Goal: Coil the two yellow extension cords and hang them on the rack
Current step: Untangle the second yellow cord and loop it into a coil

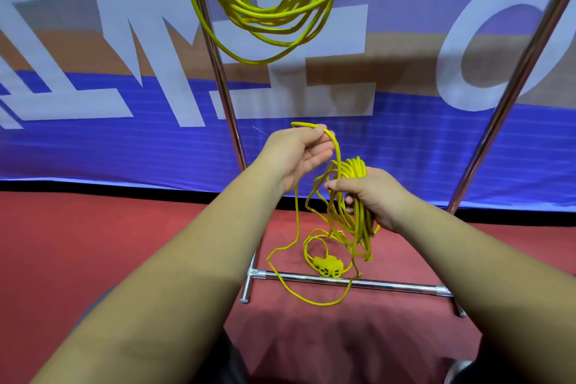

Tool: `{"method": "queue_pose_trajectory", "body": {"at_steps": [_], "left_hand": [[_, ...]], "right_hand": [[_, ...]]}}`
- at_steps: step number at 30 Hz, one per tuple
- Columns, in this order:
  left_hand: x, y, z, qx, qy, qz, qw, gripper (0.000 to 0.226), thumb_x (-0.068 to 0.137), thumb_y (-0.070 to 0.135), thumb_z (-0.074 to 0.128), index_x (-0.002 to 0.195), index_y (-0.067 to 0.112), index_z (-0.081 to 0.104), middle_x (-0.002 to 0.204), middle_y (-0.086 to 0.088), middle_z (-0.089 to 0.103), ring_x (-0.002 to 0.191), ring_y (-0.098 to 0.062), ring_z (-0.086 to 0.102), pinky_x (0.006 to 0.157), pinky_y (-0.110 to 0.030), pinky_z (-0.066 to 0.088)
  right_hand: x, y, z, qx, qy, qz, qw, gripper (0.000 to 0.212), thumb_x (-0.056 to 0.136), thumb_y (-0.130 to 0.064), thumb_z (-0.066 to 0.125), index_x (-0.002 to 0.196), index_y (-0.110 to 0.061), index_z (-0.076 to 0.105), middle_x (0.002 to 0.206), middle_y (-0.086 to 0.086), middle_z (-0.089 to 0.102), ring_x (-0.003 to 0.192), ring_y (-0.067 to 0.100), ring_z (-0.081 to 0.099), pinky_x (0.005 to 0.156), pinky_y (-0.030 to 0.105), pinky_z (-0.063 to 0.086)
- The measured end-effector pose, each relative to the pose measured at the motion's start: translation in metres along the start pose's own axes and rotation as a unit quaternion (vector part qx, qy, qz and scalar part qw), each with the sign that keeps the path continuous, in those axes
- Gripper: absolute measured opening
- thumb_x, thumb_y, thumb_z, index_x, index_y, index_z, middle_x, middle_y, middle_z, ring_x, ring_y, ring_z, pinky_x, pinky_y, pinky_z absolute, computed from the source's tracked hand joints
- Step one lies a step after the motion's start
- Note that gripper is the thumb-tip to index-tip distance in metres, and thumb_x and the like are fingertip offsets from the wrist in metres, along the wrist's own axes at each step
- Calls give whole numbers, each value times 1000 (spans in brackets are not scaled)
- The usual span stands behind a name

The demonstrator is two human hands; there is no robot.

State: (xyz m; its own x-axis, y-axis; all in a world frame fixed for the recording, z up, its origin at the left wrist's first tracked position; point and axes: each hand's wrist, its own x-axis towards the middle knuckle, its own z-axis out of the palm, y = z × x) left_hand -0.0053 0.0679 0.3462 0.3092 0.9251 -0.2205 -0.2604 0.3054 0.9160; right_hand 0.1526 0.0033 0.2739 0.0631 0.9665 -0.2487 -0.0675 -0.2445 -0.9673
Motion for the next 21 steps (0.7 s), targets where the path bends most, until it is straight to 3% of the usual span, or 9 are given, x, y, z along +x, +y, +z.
{"method": "queue_pose_trajectory", "body": {"at_steps": [7,12,17,21], "left_hand": [[1,23,-3,-220,33,42,974,8,101,2,59,101,-3,66,80,-15,74,72,-20,77,69,-27,64],[4,36,-16,-320,52,76,943,9,102,-2,58,102,-8,64,86,-20,74,76,-24,78,71,-30,65],[21,20,-27,-276,85,50,956,16,106,8,55,111,-6,63,89,-18,76,77,-23,79,64,-29,64],[29,-5,-31,-54,92,-62,992,19,108,10,50,116,0,64,91,-13,74,68,-19,77,63,-30,64]], "right_hand": [[4,-2,-3,-123,24,-20,992,25,86,-25,88,82,-15,65,63,11,63,47,17,53,46,22,43],[6,-5,-4,-176,23,-49,983,29,88,-26,83,88,-1,69,71,14,73,59,18,58,63,34,48],[5,-9,-2,-97,49,-45,993,12,91,-10,80,88,-3,69,76,15,74,55,15,64,49,22,50],[6,-13,-3,10,63,-48,997,6,95,0,71,92,2,75,79,11,77,63,15,71,58,25,61]]}}
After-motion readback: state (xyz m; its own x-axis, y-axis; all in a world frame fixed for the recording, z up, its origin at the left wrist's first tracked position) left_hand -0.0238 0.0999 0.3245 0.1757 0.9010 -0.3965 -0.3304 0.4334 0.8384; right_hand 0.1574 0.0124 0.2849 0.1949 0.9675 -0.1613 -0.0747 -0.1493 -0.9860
